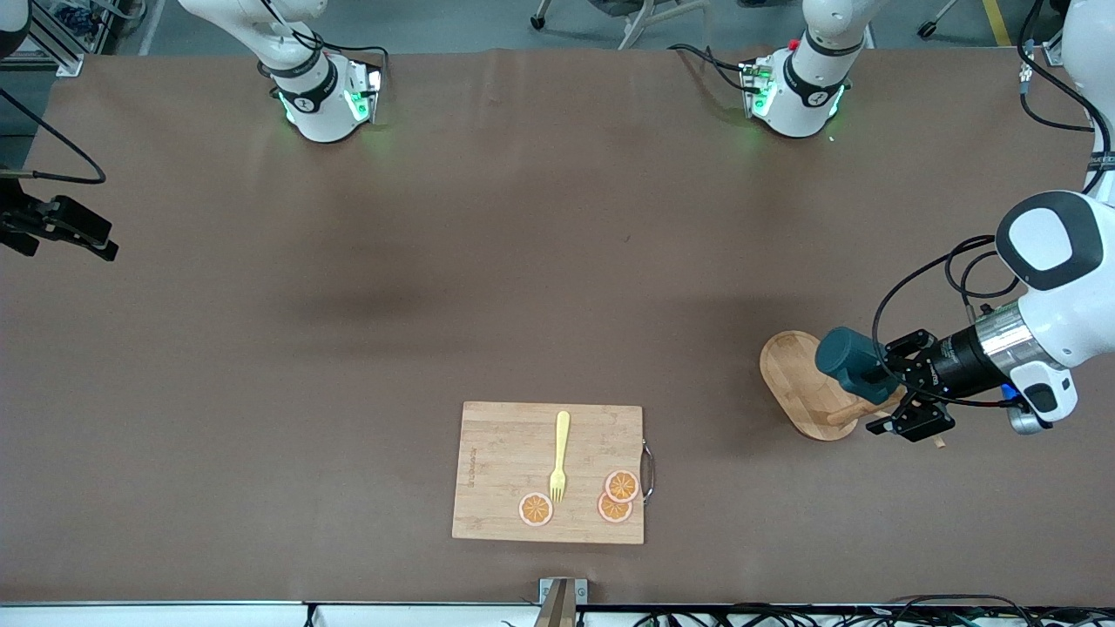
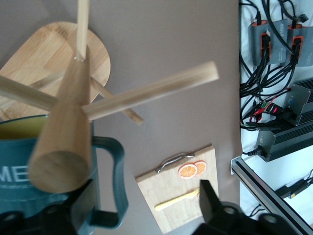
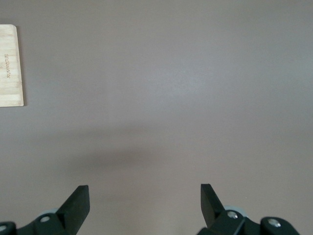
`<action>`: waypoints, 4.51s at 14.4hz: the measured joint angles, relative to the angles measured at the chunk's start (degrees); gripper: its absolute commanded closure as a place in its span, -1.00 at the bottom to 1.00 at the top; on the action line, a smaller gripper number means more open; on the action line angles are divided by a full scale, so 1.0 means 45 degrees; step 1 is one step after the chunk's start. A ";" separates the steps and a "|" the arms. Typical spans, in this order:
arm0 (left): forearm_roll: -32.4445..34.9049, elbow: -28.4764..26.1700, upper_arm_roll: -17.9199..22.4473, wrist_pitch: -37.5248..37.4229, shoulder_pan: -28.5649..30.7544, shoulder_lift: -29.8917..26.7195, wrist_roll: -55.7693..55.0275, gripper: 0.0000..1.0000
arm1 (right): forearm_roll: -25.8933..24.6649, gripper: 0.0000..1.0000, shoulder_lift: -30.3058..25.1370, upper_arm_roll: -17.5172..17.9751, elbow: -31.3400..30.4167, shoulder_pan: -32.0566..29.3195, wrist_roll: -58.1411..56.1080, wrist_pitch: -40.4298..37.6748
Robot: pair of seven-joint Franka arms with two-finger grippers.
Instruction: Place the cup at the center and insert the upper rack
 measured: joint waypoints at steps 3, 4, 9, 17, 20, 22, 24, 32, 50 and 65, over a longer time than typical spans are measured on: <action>0.0967 0.0118 -0.0022 0.0040 -0.0158 -0.0022 -0.0039 -1.00 | 0.0000 -1.00 0.0000 0.0023 0.0000 0.0003 0.0000 0.0012; 0.1226 0.0142 -0.0032 0.0040 -0.0219 -0.0039 -0.0047 -1.00 | 0.0000 -1.00 0.0000 0.0023 0.0000 0.0003 0.0000 0.0013; 0.1959 0.0405 -0.0169 0.0045 -0.0311 -0.0306 0.0108 -1.00 | 0.0000 -1.00 0.0000 0.0031 0.0000 0.0010 0.0000 0.0013; 0.2854 0.0483 -0.0518 -0.2901 -0.0282 -0.2321 0.6101 -1.00 | -0.0003 -1.00 -0.0001 0.0067 0.0002 0.0020 0.0000 0.0021; 0.2854 0.0484 -0.0456 -0.4411 0.0005 -0.3017 0.8554 -1.00 | -0.0003 -1.00 -0.0001 0.0067 0.0002 0.0020 0.0000 0.0021; 0.2843 0.0486 -0.0455 -0.5377 0.0403 -0.3347 1.0160 -1.00 | -0.0004 -1.00 -0.0001 0.0063 0.0002 0.0019 0.0000 0.0021; 0.2451 0.0498 -0.0447 -0.6283 0.0964 -0.3745 1.1807 -1.00 | -0.0004 -1.00 -0.0001 0.0059 0.0002 0.0019 0.0000 0.0021; 0.1630 0.0513 -0.0498 -0.7905 0.1848 -0.5270 1.4001 -1.00 | -0.0005 -1.00 -0.0001 0.0025 0.0004 0.0017 0.0000 0.0024; 0.0714 0.1506 0.7879 -0.7991 -0.6781 -0.6035 1.4271 -1.00 | -0.0009 -1.00 -0.0001 -0.0023 0.0004 0.0010 0.0000 0.0025; 0.0333 0.1542 1.0497 -0.7990 -0.9319 -0.6388 1.4277 -1.00 | -0.0009 -1.00 -0.0002 -0.0043 0.0004 0.0004 0.0000 0.0027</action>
